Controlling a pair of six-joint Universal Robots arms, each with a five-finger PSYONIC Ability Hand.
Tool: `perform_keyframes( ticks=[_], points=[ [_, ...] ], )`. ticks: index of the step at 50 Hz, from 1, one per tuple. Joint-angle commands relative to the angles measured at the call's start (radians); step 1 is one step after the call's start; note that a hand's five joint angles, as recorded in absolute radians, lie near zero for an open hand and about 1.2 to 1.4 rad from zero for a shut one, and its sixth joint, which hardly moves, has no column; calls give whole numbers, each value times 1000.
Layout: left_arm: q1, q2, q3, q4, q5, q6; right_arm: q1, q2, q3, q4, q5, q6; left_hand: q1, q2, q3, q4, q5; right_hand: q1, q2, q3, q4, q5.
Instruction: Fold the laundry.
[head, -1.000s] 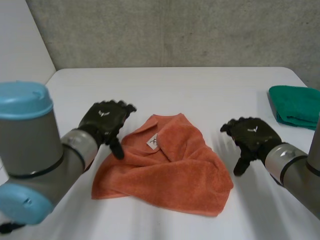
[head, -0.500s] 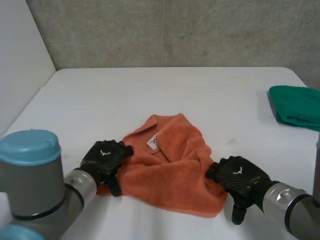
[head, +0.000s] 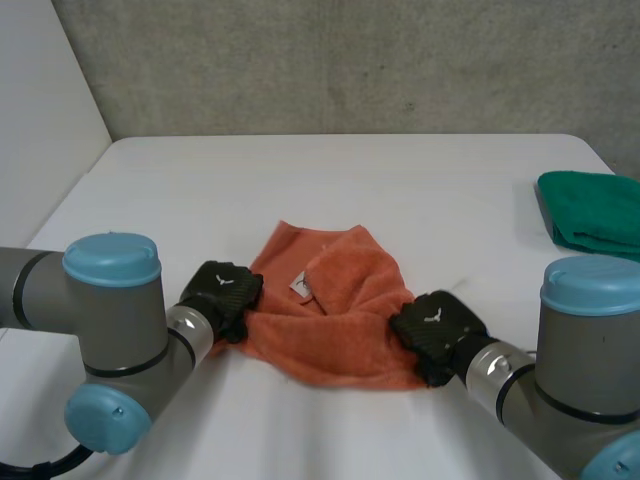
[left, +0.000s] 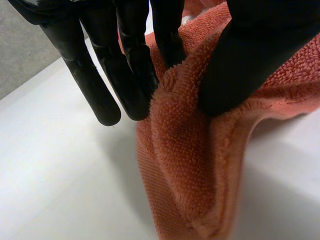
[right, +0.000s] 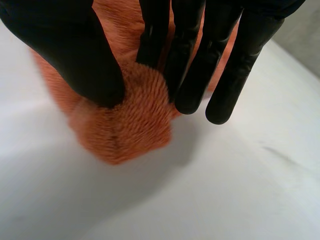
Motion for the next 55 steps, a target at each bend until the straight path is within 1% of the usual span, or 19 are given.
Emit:
perform_keyframes(
  ticks=[1, 5, 8, 13, 16, 20, 22, 23, 24, 25, 30, 31, 35, 37, 41, 46, 48, 49, 55],
  points=[
    [-2, 62, 25, -29, -14, -2, -13, -17, -68, -24, 81, 1, 340, 228, 231, 220, 287, 545, 303, 306, 303, 334],
    [-7, 229, 50, -83, -22, -14, -13, -115, -138, 6, 92, -11, 340, 228, 231, 220, 287, 545, 303, 306, 303, 334],
    [-11, 341, 94, -123, -21, -29, -12, -218, -241, 96, 93, -5, 340, 228, 231, 220, 287, 545, 303, 306, 303, 334],
    [-7, 507, 181, -173, -18, -101, -13, -250, -453, 250, 90, 15, 340, 228, 231, 220, 287, 545, 303, 306, 303, 334],
    [0, 527, 201, -184, -18, -111, -13, -248, -537, 330, 84, 41, 340, 228, 231, 220, 287, 545, 303, 306, 303, 334],
    [3, 501, 211, -186, -18, -114, -12, -235, -548, 359, 72, 99, 340, 228, 231, 220, 287, 543, 301, 304, 301, 332],
    [1, 478, 211, -189, -21, -115, -10, -218, -542, 362, 67, 120, 340, 228, 231, 220, 287, 260, 18, 21, 18, 49],
    [4, 449, 206, -190, -24, -117, -6, -180, -531, 368, 64, 146, 340, 228, 231, 220, 287, -64, -307, -303, -306, -275],
    [4, 437, 205, -190, -24, -117, -7, -164, -528, 368, 61, 157, 340, 228, 231, 220, 287, -175, -417, -414, -417, -386],
    [6, 411, 199, -190, -25, -118, -9, -131, -508, 365, 52, 189, 340, 228, 231, 220, 287, -379, -622, -618, -622, -590],
    [42, 357, 189, -190, -28, -140, -59, -109, -484, 353, 41, 281, 340, 228, 231, 220, 287, -639, -882, -879, -882, -851],
    [55, 355, 189, -190, -28, -143, -111, -110, -478, 356, 40, 303, 340, 228, 231, 220, 287, -677, -919, -916, -919, -888],
    [102, 355, 186, -190, -25, -163, -223, -115, -444, 362, 44, 320, 340, 228, 231, 220, 287, -677, -919, -916, -919, -888],
    [115, 357, 186, -189, -25, -166, -245, -126, -418, 362, 38, 317, 340, 228, 231, 220, 287, -675, -918, -914, -917, -886],
    [125, 372, 175, -193, -24, -169, -262, -156, -356, 361, 15, 282, 340, 228, 231, 220, 287, -652, -894, -891, -894, -863],
    [125, 427, 146, -200, -19, -192, -259, -143, -246, 345, -72, 171, 340, 228, 231, 220, 287, -608, -850, -847, -850, -819],
    [125, 441, 146, -200, -18, -206, -254, -115, -231, 332, -98, 168, 340, 228, 231, 220, 287, -596, -838, -835, -838, -807],
    [124, 446, 146, -201, -16, -210, -250, -69, -226, 300, -117, 174, 340, 228, 231, 220, 287, -590, -833, -829, -832, -801],
    [115, 510, 165, -218, -16, -224, -245, 47, -255, 195, -115, 206, 340, 228, 231, 220, 287, -537, -780, -776, -779, -748]
  ],
)
